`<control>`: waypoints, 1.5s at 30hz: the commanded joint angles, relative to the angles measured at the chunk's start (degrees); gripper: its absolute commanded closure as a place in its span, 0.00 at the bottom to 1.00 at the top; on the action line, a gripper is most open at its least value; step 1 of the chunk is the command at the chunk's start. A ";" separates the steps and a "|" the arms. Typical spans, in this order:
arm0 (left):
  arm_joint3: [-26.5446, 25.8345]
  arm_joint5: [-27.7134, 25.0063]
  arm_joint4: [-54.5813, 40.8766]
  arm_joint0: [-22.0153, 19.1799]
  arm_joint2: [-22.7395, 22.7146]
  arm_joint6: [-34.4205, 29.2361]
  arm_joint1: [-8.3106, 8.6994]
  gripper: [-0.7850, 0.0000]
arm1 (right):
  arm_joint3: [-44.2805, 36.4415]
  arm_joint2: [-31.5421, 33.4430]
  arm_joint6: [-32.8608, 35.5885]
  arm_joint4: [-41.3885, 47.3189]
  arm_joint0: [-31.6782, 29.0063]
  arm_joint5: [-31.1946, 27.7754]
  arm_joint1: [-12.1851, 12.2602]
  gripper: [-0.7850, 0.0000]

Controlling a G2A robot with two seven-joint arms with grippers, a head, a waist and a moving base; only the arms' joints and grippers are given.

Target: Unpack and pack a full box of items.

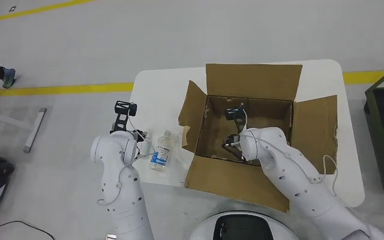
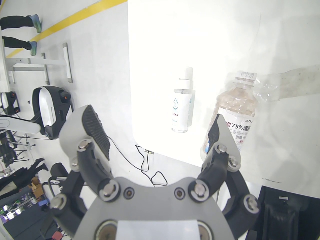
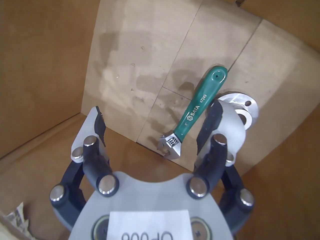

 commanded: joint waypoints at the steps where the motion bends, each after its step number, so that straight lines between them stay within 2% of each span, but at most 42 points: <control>1: 0.00 0.00 0.00 0.00 0.00 0.00 0.00 0.00 | 0.16 0.59 0.79 -0.42 -0.45 -0.78 -0.67 0.00; 9: 0.00 0.00 0.00 0.00 0.00 0.00 0.00 0.00 | -2.56 5.15 3.96 -5.02 -4.48 -3.95 -3.19 0.00; 10: 0.00 0.00 0.00 0.00 0.00 0.00 0.00 0.00 | -3.11 5.77 4.37 -5.55 -5.07 -4.36 -3.53 0.11; 11: 0.00 0.00 0.00 0.00 0.00 0.00 0.00 0.00 | -3.57 6.40 4.74 -6.20 -5.55 -4.73 -3.88 0.33; 12: 0.00 0.00 0.00 0.00 0.00 0.00 0.00 0.00 | -3.90 7.10 5.02 -6.76 -5.98 -5.01 -4.24 0.48; 13: 0.00 0.00 0.00 0.00 0.00 0.00 0.00 0.00 | -4.04 7.79 5.24 -7.34 -6.35 -5.22 -4.61 0.50; 16: 0.00 0.00 0.00 0.00 0.00 0.00 0.00 0.00 | -4.22 9.31 6.10 -9.20 -6.95 -6.09 -5.80 0.44; 17: 0.00 0.00 0.00 0.00 0.00 0.00 0.00 0.00 | -4.22 9.79 6.41 -9.62 -7.06 -6.40 -6.22 0.49; 24: 0.00 0.00 0.00 0.00 0.00 0.00 0.00 0.00 | -3.50 12.55 8.08 -12.75 -7.17 -8.07 -9.14 0.51; 28: 0.00 0.00 0.00 0.00 0.00 0.00 0.00 0.00 | -3.61 14.05 9.43 -15.74 -7.29 -9.42 -10.72 0.43; 31: 0.00 0.00 0.00 0.00 0.00 0.00 0.00 0.00 | -4.15 15.28 10.50 -18.31 -7.54 -10.49 -11.84 0.29; 32: 0.00 0.00 0.00 0.00 0.00 0.00 0.00 0.00 | -4.35 15.70 10.88 -18.93 -7.65 -10.87 -12.22 0.21; 38: 0.00 0.00 0.00 0.00 0.00 0.00 0.00 0.00 | -2.97 17.35 11.86 -21.93 -7.62 -11.86 -14.47 0.28; 40: 0.00 0.00 0.00 0.00 0.00 0.00 0.00 0.00 | -1.95 17.52 11.85 -22.76 -7.35 -11.84 -15.17 0.36; 42: 0.00 0.00 0.00 0.00 0.00 0.00 0.00 0.00 | -0.98 17.69 11.86 -23.80 -7.02 -11.86 -15.82 0.38; 43: 0.00 0.00 0.00 0.00 0.00 0.00 0.00 0.00 | -0.59 17.78 11.86 -24.16 -6.89 -11.86 -16.12 0.46; 45: 0.00 0.00 0.00 0.00 0.00 0.00 0.00 0.00 | 0.04 17.99 11.86 -25.21 -6.70 -11.86 -16.68 0.51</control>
